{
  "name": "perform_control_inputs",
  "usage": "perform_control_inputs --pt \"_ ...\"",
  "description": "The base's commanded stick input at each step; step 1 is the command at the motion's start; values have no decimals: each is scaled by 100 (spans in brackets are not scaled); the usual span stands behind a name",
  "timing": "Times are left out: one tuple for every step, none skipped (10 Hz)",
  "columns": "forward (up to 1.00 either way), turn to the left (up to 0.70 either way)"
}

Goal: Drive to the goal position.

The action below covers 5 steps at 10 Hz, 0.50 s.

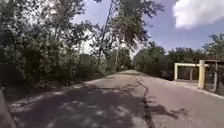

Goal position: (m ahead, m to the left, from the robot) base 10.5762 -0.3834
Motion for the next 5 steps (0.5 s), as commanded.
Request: perform_control_inputs --pt "50 -50" --pt "50 -50" --pt "50 -50" --pt "50 0" --pt "50 0"
